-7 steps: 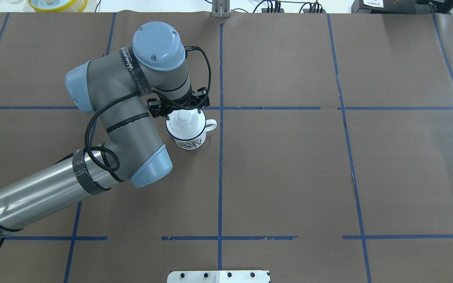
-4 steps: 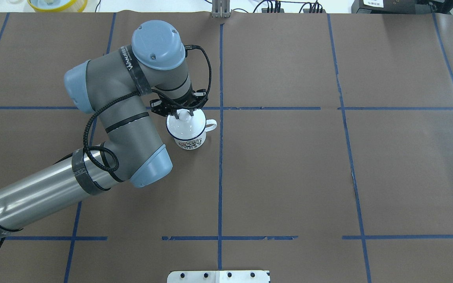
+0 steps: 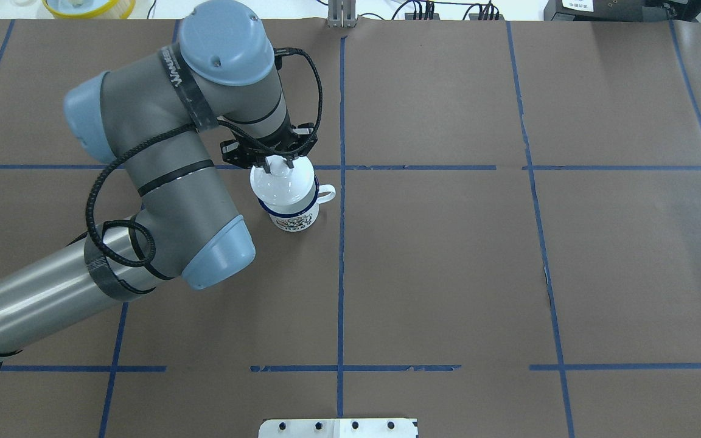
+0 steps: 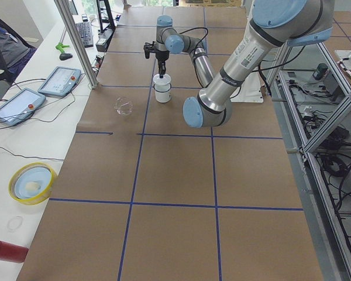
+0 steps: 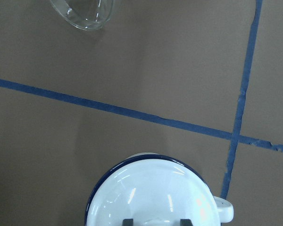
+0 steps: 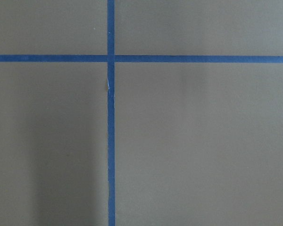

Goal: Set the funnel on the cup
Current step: 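Close the left gripper on the lid knob and lift it, then carry the lid nearer the robot and lower it onto the table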

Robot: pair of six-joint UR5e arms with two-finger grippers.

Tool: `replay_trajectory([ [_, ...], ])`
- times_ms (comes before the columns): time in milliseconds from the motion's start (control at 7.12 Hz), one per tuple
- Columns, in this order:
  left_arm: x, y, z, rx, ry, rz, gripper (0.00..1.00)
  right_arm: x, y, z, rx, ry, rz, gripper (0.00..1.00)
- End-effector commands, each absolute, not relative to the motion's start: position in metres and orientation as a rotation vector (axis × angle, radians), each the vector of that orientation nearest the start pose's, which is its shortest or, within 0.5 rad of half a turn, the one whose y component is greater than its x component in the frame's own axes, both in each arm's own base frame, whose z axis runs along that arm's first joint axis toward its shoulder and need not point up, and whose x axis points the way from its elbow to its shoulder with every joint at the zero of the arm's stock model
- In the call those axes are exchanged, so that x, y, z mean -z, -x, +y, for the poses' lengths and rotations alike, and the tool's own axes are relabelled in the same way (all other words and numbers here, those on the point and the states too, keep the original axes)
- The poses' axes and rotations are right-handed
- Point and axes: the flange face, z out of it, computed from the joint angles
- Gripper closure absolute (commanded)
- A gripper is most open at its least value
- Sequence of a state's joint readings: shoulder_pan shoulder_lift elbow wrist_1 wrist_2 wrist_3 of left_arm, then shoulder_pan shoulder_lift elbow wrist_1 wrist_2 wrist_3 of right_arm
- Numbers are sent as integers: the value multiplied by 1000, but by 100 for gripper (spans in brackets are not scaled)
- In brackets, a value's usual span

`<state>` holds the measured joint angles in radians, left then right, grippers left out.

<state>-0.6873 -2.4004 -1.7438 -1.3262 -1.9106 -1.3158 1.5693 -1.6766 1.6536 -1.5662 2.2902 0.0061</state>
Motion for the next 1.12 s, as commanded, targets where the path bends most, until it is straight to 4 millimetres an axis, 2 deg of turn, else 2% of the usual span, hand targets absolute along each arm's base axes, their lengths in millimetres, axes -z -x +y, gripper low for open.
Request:
replay_trajectory([
  [0,-97,-395,-479,252,-88,813,100,-671,-67,-446,-11,20,-719,0],
  [140,-117,-385,-473,253,-85,806,100,-671,-67,-446,-11,20,-719,0],
  [281,-140,-373,-458,251,-82,801,100,-671,-67,-446,-11,20,-719,0],
  [421,-158,-382,-441,227,-77,808,100,-671,-67,-446,-11,20,-719,0],
  [562,-191,-404,-422,178,-67,824,100,-671,-67,-446,-11,20,-719,0],
  [843,-254,-423,-402,133,-100,853,100,-671,-67,-446,-11,20,-719,0],
  [983,-281,-444,-392,108,-89,838,100,-671,-67,-446,-11,20,-719,0],
])
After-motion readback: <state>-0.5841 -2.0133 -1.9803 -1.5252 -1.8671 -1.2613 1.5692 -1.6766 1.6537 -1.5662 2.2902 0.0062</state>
